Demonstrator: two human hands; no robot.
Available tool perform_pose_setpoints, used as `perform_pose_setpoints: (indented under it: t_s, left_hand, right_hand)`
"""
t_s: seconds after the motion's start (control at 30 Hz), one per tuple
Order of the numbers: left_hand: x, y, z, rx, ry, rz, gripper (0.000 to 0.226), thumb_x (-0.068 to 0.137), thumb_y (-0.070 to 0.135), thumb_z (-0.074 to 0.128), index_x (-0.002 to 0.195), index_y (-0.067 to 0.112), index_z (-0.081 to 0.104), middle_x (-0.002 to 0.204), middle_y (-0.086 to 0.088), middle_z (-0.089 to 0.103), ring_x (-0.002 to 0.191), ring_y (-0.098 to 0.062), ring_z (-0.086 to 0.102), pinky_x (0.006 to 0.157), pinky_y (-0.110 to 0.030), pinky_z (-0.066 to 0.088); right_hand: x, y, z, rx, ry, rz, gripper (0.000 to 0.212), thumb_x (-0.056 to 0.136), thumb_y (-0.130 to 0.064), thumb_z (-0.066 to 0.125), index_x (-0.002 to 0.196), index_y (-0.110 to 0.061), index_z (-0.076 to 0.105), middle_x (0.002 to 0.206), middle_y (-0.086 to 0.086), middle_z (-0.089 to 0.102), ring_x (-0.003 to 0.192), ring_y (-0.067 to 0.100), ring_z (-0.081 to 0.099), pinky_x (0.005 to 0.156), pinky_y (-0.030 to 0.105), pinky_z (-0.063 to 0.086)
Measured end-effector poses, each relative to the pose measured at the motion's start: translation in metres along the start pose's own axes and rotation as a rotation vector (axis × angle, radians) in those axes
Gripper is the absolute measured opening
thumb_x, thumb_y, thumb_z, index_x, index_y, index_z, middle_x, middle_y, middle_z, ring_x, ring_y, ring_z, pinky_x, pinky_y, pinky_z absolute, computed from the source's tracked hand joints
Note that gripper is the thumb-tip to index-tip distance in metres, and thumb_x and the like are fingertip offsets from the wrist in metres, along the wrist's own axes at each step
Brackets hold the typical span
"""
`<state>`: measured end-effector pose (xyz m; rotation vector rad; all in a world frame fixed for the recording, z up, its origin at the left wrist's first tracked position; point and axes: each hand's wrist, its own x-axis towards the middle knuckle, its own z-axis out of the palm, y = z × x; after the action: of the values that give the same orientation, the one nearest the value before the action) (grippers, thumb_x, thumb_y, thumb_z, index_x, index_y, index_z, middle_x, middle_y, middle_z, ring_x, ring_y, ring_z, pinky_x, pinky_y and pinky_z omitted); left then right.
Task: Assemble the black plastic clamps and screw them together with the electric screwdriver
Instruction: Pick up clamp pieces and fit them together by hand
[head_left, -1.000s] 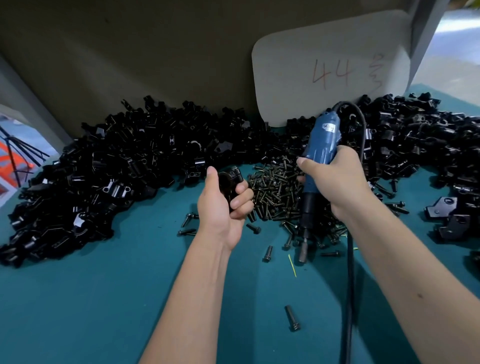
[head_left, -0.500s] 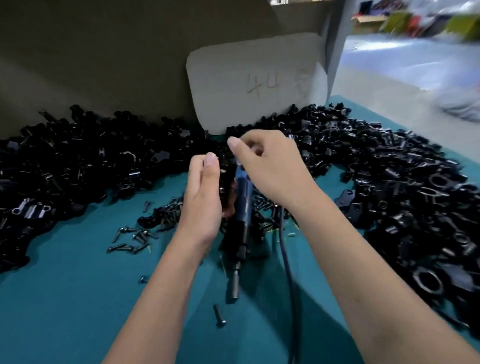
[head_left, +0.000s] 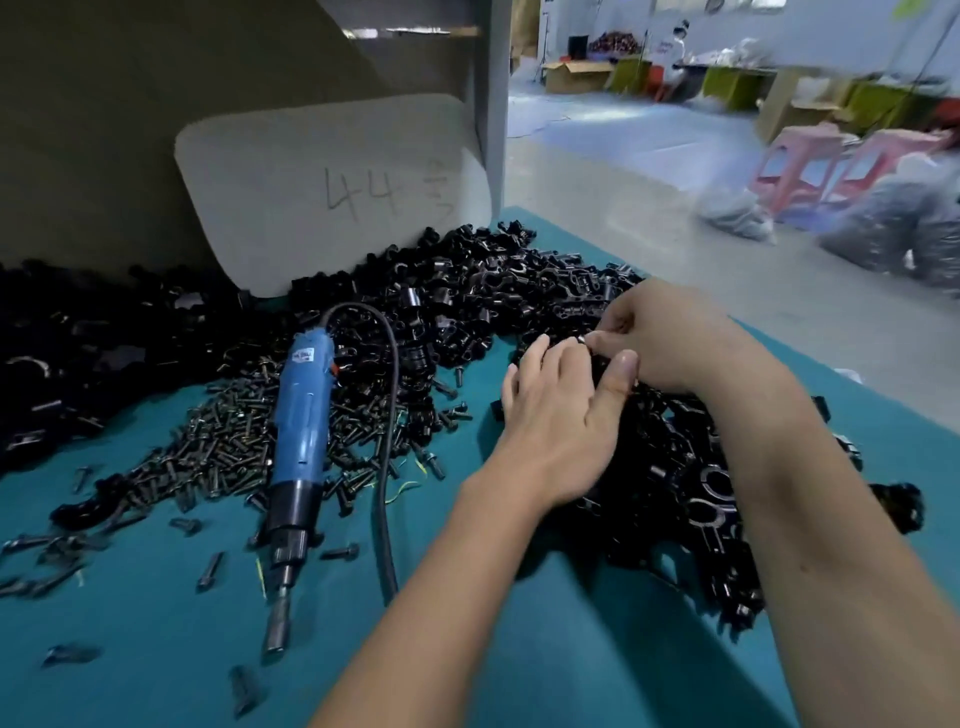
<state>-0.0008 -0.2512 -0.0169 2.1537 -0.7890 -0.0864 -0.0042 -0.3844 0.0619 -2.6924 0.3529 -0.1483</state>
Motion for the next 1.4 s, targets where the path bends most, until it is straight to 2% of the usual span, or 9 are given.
perform_pose_setpoints:
  t_s: [0.1, 0.17, 0.27, 0.43, 0.6, 0.8, 0.97, 1.23, 1.4]
  left_hand:
    - [0.008, -0.004, 0.012, 0.028, -0.004, 0.004, 0.089, 0.088, 0.078, 0.001, 0.128, 0.016, 0.05, 0.171, -0.004, 0.017, 0.158, -0.017, 0.003, 0.127, -0.053, -0.003]
    - [0.012, -0.004, 0.012, -0.066, 0.031, -0.007, 0.081, 0.096, 0.074, 0.006, 0.125, 0.017, 0.056, 0.164, -0.006, 0.036, 0.153, -0.02, 0.024, 0.127, -0.053, 0.01]
    - [0.015, -0.01, 0.001, -0.276, 0.307, -0.091, 0.066, 0.102, 0.063, 0.022, 0.106, 0.013, 0.065, 0.107, -0.003, 0.07, 0.105, -0.021, 0.062, 0.097, -0.044, 0.047]
    - [0.026, -0.032, -0.025, -0.296, 0.664, -0.424, 0.013, 0.1, 0.012, 0.05, 0.098, 0.017, 0.061, 0.092, 0.002, 0.064, 0.084, -0.015, 0.059, 0.071, -0.027, 0.044]
    - [0.026, -0.046, -0.046, -0.462, 0.817, -0.548, 0.031, 0.081, -0.005, 0.047, 0.104, 0.013, 0.058, 0.096, 0.004, 0.06, 0.081, -0.003, 0.052, 0.063, -0.02, 0.039]
    - [0.022, -0.056, -0.054, -0.472, 0.787, -0.606, 0.03, 0.081, -0.003, 0.047, 0.1, 0.017, 0.059, 0.099, 0.002, 0.062, 0.089, -0.014, 0.059, 0.071, -0.03, 0.048]
    - [0.013, -0.056, -0.06, -0.439, 0.845, -0.559, 0.024, 0.081, 0.0, 0.052, 0.09, 0.02, 0.063, 0.088, 0.008, 0.064, 0.081, -0.009, 0.06, 0.067, -0.024, 0.043]
    - [-0.012, -0.061, -0.095, -0.408, 0.873, -0.427, 0.021, 0.085, 0.001, 0.053, 0.085, 0.02, 0.061, 0.082, 0.002, 0.068, 0.076, -0.023, 0.07, 0.07, -0.046, 0.059]
    - [-0.058, -0.089, -0.145, -0.229, 1.064, -0.271, 0.02, 0.081, 0.001, 0.057, 0.078, 0.02, 0.06, 0.071, 0.009, 0.064, 0.067, -0.006, 0.061, 0.059, -0.018, 0.046]
  right_hand:
    - [0.005, 0.016, 0.005, 0.024, 0.009, 0.08, 0.014, 0.094, -0.026, 0.074, 0.081, -0.023, 0.074, 0.072, -0.003, 0.067, 0.068, 0.01, 0.058, 0.056, 0.023, 0.039]
    - [0.01, 0.014, 0.007, 0.049, 0.117, 0.11, 0.009, 0.09, -0.02, 0.075, 0.082, -0.022, 0.076, 0.077, 0.0, 0.069, 0.077, 0.021, 0.065, 0.065, 0.027, 0.046]
    - [0.022, -0.005, 0.009, 0.01, 0.25, 0.077, 0.013, 0.091, -0.017, 0.068, 0.082, -0.022, 0.074, 0.091, 0.009, 0.075, 0.093, 0.031, 0.068, 0.082, 0.031, 0.053]
    - [0.052, -0.058, 0.035, -0.149, -0.071, -0.112, 0.028, 0.092, -0.006, 0.061, 0.108, -0.017, 0.08, 0.11, 0.007, 0.077, 0.101, 0.028, 0.071, 0.092, 0.035, 0.058]
    - [0.078, -0.093, 0.083, -0.213, -0.217, -0.164, 0.036, 0.1, -0.005, 0.05, 0.133, -0.01, 0.062, 0.132, 0.016, 0.065, 0.119, 0.035, 0.062, 0.091, 0.036, 0.051]
    - [0.08, -0.091, 0.112, -0.104, -0.051, -0.059, 0.029, 0.094, -0.007, 0.058, 0.119, -0.011, 0.044, 0.12, 0.02, 0.059, 0.108, 0.04, 0.061, 0.074, 0.043, 0.04]
    - [0.08, -0.088, 0.106, -0.108, -0.055, -0.014, 0.005, 0.09, -0.01, 0.064, 0.088, -0.011, 0.059, 0.099, 0.016, 0.061, 0.088, 0.038, 0.06, 0.074, 0.035, 0.047]
    - [0.062, -0.125, 0.082, 0.288, 0.267, -0.178, 0.023, 0.095, -0.031, 0.073, 0.081, -0.014, 0.066, 0.079, 0.003, 0.069, 0.08, 0.023, 0.066, 0.075, 0.031, 0.05]
    - [0.02, -0.184, 0.101, 0.539, 0.107, -0.289, 0.051, 0.083, -0.033, 0.083, 0.062, -0.016, 0.04, 0.057, 0.0, 0.045, 0.056, 0.029, 0.054, 0.059, 0.034, 0.045]
